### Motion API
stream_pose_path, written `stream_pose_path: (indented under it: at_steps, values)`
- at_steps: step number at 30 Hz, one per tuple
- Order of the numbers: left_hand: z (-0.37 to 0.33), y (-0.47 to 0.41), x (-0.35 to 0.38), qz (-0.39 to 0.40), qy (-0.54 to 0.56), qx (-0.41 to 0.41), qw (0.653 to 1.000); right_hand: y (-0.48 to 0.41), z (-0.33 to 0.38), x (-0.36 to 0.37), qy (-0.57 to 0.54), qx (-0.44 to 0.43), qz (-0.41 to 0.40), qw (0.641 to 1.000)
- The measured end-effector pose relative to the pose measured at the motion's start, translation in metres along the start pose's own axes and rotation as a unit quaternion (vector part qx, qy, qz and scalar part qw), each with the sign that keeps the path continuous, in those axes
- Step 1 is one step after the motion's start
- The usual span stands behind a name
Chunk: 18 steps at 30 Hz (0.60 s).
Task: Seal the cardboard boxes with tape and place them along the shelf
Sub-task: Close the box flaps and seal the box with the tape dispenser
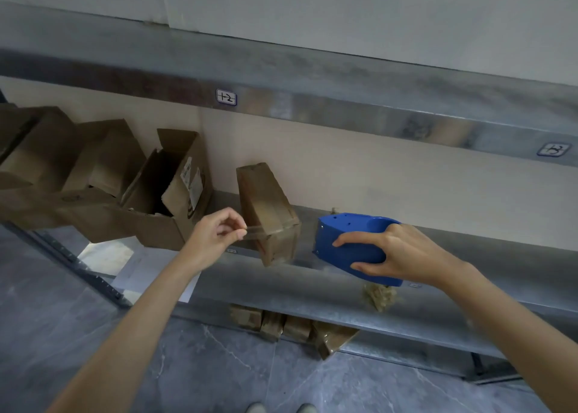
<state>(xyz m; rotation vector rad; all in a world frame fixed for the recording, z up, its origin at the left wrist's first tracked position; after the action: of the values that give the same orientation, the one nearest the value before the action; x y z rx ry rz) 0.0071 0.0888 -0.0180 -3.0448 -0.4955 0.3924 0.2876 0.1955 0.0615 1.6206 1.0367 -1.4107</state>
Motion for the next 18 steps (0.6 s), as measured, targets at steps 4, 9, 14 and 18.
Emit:
stream_pose_path:
  at_steps: [4,9,14,18]
  values:
    - [0.008,0.002,0.009,-0.021,0.042,-0.018,0.999,0.001,0.001,0.000,-0.029,0.003,-0.002,1.000]
    - [0.010,0.000,0.013,-0.044,0.036,-0.013,0.998,-0.001,-0.002,0.004,-0.050,0.007,0.002,0.999]
    - [0.010,-0.005,0.016,-0.053,0.000,-0.013,0.998,-0.005,-0.007,0.014,-0.032,0.018,0.016,0.999]
    - [0.012,-0.006,0.021,-0.065,-0.034,-0.004,0.997,-0.008,-0.010,0.024,-0.002,0.018,0.029,0.999]
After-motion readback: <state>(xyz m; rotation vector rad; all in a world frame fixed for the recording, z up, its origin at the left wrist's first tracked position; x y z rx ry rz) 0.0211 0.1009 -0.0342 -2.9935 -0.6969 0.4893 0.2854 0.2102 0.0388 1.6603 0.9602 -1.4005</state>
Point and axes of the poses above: each hand's wrist, its own y-axis away from the middle knuckle, its own x-axis out of the palm, z = x × y, the point moved 7 cm from there along -y, towards the middle knuckle, and after that the axes turned 10 degrees about y, right-handed, at the moved point
